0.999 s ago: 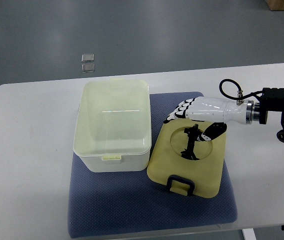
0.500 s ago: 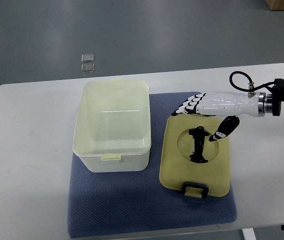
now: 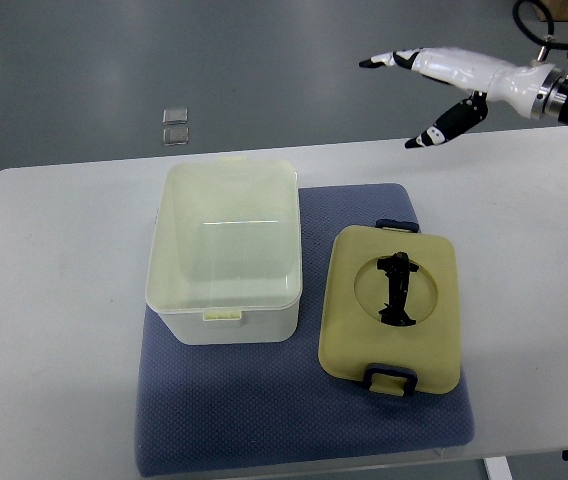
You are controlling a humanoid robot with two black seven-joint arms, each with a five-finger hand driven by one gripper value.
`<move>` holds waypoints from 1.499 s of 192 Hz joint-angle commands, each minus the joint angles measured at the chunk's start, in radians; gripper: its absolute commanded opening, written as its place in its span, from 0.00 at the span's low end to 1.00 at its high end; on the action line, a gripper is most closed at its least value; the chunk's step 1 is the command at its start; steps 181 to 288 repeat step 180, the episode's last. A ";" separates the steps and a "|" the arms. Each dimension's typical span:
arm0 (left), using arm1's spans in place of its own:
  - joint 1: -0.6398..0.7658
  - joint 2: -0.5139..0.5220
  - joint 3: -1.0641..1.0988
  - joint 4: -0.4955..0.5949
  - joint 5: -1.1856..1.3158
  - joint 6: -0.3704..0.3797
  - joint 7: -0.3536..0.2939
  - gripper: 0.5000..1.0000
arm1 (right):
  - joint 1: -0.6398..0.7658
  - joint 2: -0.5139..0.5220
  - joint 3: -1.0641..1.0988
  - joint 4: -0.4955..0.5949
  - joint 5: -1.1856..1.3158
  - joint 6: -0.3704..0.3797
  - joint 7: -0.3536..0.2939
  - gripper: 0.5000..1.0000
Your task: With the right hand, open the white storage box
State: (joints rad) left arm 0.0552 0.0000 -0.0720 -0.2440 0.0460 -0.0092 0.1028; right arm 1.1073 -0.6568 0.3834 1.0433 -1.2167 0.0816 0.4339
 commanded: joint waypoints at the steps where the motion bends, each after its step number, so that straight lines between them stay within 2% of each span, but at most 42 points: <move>1: 0.000 0.000 0.000 -0.001 0.000 0.000 0.000 1.00 | -0.009 0.074 0.071 -0.095 0.315 0.004 -0.061 0.86; 33: 0.000 0.000 0.000 0.000 0.000 0.000 0.000 1.00 | -0.052 0.186 0.167 -0.238 0.919 -0.003 -0.170 0.86; 67: 0.000 0.000 0.000 -0.001 0.000 0.000 0.000 1.00 | -0.127 0.244 0.215 -0.333 1.350 0.018 -0.178 0.86; 90: 0.000 0.000 0.000 -0.004 0.000 0.000 0.000 1.00 | -0.214 0.302 0.308 -0.367 1.523 0.142 -0.169 0.86; 112: 0.000 0.000 0.000 -0.003 0.002 0.000 0.000 1.00 | -0.271 0.359 0.391 -0.399 1.542 0.210 -0.169 0.86; 137: 0.000 0.000 0.000 -0.004 0.002 0.000 0.002 1.00 | -0.297 0.395 0.400 -0.401 1.542 0.239 -0.169 0.86; 288: 0.000 0.000 0.000 -0.008 0.002 0.000 0.002 1.00 | -0.316 0.402 0.400 -0.401 1.536 0.239 -0.169 0.86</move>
